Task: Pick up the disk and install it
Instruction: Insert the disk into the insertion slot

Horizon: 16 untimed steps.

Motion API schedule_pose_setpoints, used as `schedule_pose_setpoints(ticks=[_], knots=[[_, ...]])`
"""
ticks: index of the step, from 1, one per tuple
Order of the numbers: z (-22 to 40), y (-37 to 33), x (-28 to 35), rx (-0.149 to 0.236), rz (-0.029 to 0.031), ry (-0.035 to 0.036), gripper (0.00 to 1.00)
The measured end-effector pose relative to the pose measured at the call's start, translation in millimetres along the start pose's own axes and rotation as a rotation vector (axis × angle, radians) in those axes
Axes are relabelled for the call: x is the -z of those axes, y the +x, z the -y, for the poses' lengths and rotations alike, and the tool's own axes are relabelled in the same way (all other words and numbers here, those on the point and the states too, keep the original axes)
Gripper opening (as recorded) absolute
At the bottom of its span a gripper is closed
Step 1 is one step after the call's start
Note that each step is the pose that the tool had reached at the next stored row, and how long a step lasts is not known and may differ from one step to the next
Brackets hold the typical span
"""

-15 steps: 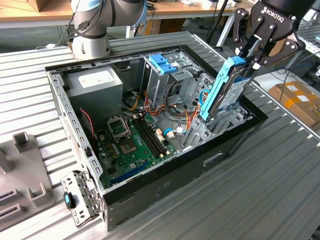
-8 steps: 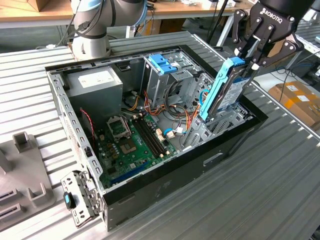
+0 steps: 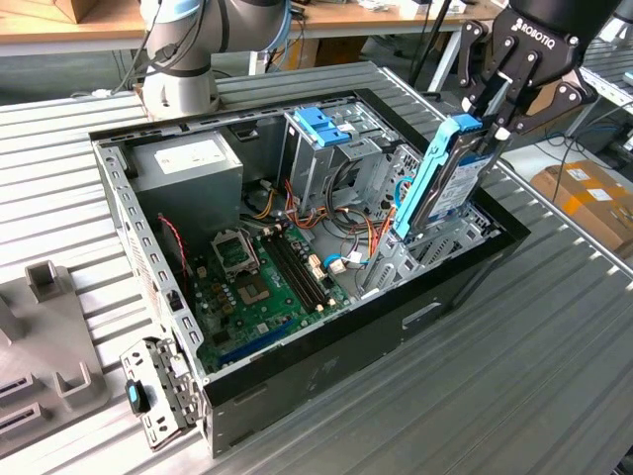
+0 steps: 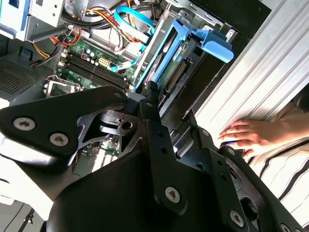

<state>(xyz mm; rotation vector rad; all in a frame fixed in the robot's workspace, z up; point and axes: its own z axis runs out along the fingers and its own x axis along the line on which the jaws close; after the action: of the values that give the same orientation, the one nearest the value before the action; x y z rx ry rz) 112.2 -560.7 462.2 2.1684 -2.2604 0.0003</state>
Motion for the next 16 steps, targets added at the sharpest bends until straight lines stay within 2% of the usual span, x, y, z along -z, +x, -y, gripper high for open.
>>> schedule_pose_setpoints(ticks=[11,15,16], knots=[[0.4,0.0,-2.4,-0.001,0.002,-0.0001,0.35],[0.4,0.0,-8.6,-0.001,0.0026,-0.0001,0.35],[0.5,-0.1,-13.5,-0.001,0.0026,-0.0002,0.35]])
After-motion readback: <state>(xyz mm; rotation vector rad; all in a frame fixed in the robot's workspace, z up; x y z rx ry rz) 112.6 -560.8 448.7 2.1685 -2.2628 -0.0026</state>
